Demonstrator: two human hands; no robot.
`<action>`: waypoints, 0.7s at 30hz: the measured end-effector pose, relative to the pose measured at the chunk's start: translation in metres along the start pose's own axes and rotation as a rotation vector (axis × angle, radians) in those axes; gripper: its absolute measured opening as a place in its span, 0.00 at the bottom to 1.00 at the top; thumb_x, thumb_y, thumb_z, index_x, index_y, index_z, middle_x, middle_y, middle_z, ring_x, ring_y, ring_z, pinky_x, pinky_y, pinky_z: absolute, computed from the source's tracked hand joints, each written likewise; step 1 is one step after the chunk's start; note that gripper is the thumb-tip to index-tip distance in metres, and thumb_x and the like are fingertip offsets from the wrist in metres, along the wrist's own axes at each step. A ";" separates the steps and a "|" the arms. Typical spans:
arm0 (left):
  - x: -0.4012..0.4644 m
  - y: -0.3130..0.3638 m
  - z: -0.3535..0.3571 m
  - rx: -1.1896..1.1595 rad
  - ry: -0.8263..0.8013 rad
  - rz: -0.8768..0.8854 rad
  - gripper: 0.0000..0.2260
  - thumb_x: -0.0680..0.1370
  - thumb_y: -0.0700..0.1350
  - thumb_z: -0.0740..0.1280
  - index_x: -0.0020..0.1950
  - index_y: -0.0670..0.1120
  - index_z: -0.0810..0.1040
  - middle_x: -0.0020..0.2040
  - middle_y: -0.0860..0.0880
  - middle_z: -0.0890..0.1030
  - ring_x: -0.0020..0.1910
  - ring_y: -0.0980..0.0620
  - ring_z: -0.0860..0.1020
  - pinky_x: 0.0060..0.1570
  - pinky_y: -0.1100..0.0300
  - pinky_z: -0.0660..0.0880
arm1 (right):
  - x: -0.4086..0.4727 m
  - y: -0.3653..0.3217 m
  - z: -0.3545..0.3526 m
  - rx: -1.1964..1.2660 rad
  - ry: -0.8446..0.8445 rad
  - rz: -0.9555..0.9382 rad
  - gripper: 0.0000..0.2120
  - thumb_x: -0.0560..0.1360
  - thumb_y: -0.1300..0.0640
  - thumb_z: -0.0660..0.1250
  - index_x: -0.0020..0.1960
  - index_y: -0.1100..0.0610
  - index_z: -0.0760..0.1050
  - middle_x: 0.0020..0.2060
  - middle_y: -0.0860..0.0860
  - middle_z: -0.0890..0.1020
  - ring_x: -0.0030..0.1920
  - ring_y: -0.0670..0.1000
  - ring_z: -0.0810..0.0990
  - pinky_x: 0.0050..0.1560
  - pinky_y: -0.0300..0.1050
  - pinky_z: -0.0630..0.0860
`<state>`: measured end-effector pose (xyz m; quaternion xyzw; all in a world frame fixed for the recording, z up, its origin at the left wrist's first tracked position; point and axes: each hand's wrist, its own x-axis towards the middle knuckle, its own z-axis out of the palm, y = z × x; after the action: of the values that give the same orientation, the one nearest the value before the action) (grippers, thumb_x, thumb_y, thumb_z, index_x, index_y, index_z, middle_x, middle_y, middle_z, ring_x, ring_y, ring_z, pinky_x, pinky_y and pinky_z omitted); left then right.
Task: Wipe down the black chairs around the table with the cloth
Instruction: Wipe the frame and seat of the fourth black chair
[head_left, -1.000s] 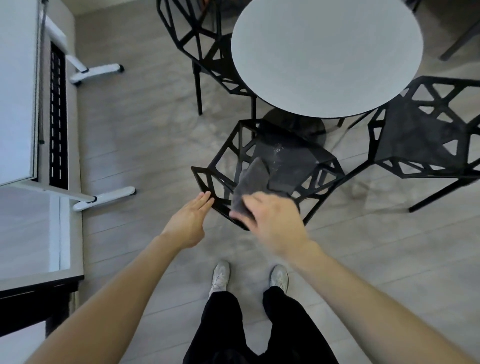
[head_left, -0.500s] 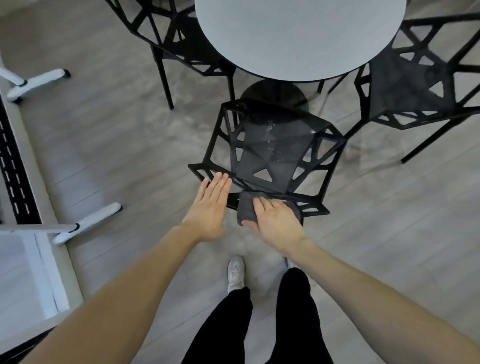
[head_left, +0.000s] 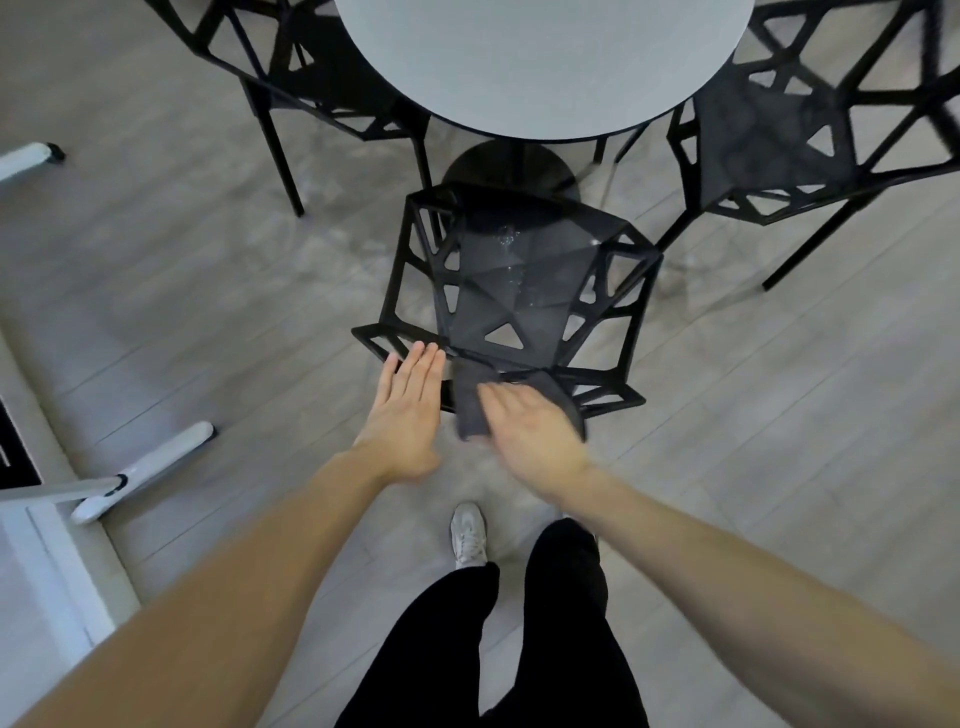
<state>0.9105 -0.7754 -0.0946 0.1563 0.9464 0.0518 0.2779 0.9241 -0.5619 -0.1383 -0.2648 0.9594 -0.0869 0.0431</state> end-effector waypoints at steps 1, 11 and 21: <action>0.000 -0.002 0.000 -0.004 -0.006 -0.006 0.53 0.67 0.48 0.59 0.87 0.39 0.36 0.88 0.43 0.38 0.86 0.45 0.32 0.82 0.46 0.28 | 0.018 -0.029 0.000 0.044 0.002 0.017 0.21 0.76 0.60 0.70 0.66 0.68 0.77 0.56 0.63 0.84 0.55 0.64 0.84 0.59 0.58 0.81; -0.001 -0.001 -0.006 0.042 -0.025 -0.046 0.52 0.72 0.42 0.67 0.87 0.40 0.35 0.88 0.43 0.37 0.86 0.46 0.31 0.85 0.43 0.37 | -0.068 0.126 -0.044 0.124 -0.090 -0.027 0.26 0.82 0.43 0.65 0.71 0.62 0.79 0.65 0.56 0.83 0.64 0.60 0.83 0.70 0.54 0.76; -0.014 0.082 0.007 0.091 0.045 -0.085 0.54 0.70 0.51 0.65 0.85 0.36 0.34 0.86 0.37 0.33 0.85 0.40 0.31 0.85 0.40 0.43 | -0.018 0.070 -0.041 0.376 -0.284 -0.196 0.35 0.78 0.41 0.70 0.79 0.58 0.70 0.73 0.57 0.78 0.70 0.59 0.79 0.70 0.56 0.77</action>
<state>0.9470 -0.7018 -0.0779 0.1273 0.9596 0.0003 0.2510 0.8994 -0.4875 -0.1108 -0.3536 0.8804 -0.2293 0.2173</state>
